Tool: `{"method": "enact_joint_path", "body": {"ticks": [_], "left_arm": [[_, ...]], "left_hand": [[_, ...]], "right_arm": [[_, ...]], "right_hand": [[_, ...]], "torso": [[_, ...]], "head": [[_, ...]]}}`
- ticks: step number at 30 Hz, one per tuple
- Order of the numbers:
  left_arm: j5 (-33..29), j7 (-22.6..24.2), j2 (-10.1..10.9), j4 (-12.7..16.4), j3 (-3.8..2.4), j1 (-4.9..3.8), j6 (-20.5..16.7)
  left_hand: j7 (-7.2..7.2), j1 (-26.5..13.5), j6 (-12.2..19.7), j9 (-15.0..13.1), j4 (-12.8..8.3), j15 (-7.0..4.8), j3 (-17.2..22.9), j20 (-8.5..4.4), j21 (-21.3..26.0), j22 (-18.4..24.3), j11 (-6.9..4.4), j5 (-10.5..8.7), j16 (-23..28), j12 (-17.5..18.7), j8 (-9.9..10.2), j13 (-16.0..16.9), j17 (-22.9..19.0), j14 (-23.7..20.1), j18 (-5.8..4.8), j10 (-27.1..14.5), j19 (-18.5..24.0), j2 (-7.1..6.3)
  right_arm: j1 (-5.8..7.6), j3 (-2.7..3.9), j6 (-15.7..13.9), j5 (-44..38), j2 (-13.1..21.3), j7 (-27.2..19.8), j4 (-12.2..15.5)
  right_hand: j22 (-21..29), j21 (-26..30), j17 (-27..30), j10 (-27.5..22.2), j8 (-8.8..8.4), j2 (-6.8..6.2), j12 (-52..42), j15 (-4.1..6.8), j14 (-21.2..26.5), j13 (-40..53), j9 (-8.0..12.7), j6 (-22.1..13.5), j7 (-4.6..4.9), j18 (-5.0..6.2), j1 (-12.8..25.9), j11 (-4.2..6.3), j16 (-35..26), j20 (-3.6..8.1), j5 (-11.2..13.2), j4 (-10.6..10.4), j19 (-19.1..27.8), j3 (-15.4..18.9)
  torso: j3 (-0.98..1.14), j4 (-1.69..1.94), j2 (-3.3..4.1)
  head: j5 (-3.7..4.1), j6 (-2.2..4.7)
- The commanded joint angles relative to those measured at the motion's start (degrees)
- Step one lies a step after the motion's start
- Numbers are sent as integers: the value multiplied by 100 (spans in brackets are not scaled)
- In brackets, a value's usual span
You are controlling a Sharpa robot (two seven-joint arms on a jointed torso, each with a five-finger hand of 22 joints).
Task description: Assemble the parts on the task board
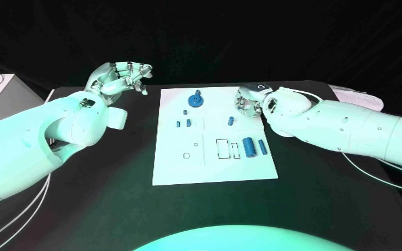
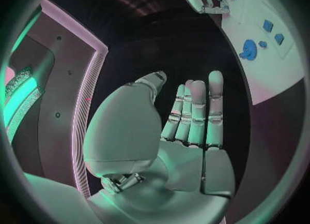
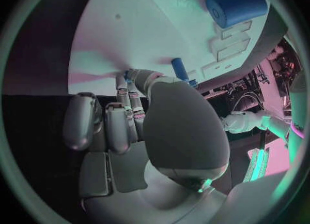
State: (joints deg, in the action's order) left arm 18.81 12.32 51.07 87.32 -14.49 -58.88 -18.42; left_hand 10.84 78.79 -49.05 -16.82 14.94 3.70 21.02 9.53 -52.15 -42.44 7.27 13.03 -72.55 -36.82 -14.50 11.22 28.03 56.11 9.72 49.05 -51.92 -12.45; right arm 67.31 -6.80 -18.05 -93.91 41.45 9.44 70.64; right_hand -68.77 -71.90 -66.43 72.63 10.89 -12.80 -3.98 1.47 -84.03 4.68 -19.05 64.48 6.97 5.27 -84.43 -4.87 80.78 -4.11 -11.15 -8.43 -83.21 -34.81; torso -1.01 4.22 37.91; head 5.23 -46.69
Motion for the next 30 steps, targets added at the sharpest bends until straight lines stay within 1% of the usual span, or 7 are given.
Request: {"method": "enact_joint_path", "body": {"ticks": [1, 4, 9, 12, 21, 27, 30], "left_arm": [[-30, 24, -7, 8, -6, 3, -7], [-30, 17, -7, 5, -6, 8, -21], [-30, 14, -7, -2, -6, 15, -32], [-30, 11, -5, -12, -6, 19, -40], [-30, -11, 4, -33, -6, 63, -66], [-30, -17, 15, -28, -6, 101, -68], [-30, -15, 20, -19, -6, 118, -71]], "left_hand": [[-3, 40, 35, 5, -11, -9, -26, -14, -23, -8, 2, 10, -22, -36, -29, 1, 8, 45, 82, -39, -36, 3], [3, 73, 62, 15, 1, -7, -50, -15, -32, -13, 8, 9, -36, -32, -21, -6, 11, 55, 81, -70, -48, -4], [4, 84, 68, 17, 6, -6, -58, -15, -34, -14, 10, 9, -40, -30, -20, -8, 11, 56, 80, -82, -52, -5], [5, 88, 70, 18, 8, -5, -62, -15, -35, -15, 11, 9, -41, -30, -20, -9, 11, 57, 80, -88, -53, -5], [15, 111, 94, 27, 26, 3, -93, -14, -39, -18, 21, 11, -49, -28, -16, -14, 12, 56, 79, -129, -59, -10], [18, 117, 100, 29, 32, 6, -103, -14, -39, -19, 24, 12, -50, -29, -16, -15, 12, 54, 79, -140, -60, -12], [18, 117, 100, 29, 32, 6, -103, -14, -39, -19, 24, 12, -50, -29, -16, -15, 12, 54, 79, -140, -60, -12]], "right_arm": [[-34, -17, -303, -30, 3, 16, 55], [-36, -15, -482, -30, 28, 76, 87], [-38, -5, -692, -18, 79, 123, 157], [-36, 18, -828, 10, 136, 138, 243], [14, 93, -916, 113, 339, 172, 541], [72, 132, -895, 208, 604, 196, 1022], [85, 142, -917, 239, 715, 185, 1345]], "right_hand": [[-61, -50, -1, 249, 33, 87, -12, 27, -168, 7, -33, 35, -16, -90, 0, 200, 17, 16, -34, 73, -25, -41], [-123, -100, -10, 292, 66, 80, -7, 33, -171, 19, -79, 39, -19, -100, 54, 208, 24, 23, -42, 157, -38, -105], [-156, -127, -29, 310, 83, 72, -3, 36, -175, 24, -103, 41, -21, -105, 87, 211, 33, 26, -55, 197, -45, -135], [-188, -152, -37, 319, 94, 68, 2, 38, -178, 27, -120, 40, -22, -111, 114, 212, 38, 28, -65, 227, -52, -160], [-315, -260, -82, 331, 106, 58, 6, 38, -187, 32, -141, 39, -23, -137, 145, 214, 58, 29, -65, 264, -88, -185], [-328, -271, -89, 334, 110, 56, 7, 38, -188, 33, -146, 39, -22, -140, 154, 214, 61, 29, -63, 273, -91, -191], [-357, -295, -90, 336, 112, 55, 7, 38, -189, 34, -149, 39, -23, -146, 160, 214, 62, 29, -64, 278, -100, -194]], "torso": [[0, 3, 2], [0, 5, 1], [-2, 2, -5], [-1, -2, -4], [2, -8, -7], [-5, -5, -9], [2, -14, -5]], "head": [[8, 5], [9, 10], [9, 10], [8, 13], [12, 22], [-8, 38], [-43, 63]]}}
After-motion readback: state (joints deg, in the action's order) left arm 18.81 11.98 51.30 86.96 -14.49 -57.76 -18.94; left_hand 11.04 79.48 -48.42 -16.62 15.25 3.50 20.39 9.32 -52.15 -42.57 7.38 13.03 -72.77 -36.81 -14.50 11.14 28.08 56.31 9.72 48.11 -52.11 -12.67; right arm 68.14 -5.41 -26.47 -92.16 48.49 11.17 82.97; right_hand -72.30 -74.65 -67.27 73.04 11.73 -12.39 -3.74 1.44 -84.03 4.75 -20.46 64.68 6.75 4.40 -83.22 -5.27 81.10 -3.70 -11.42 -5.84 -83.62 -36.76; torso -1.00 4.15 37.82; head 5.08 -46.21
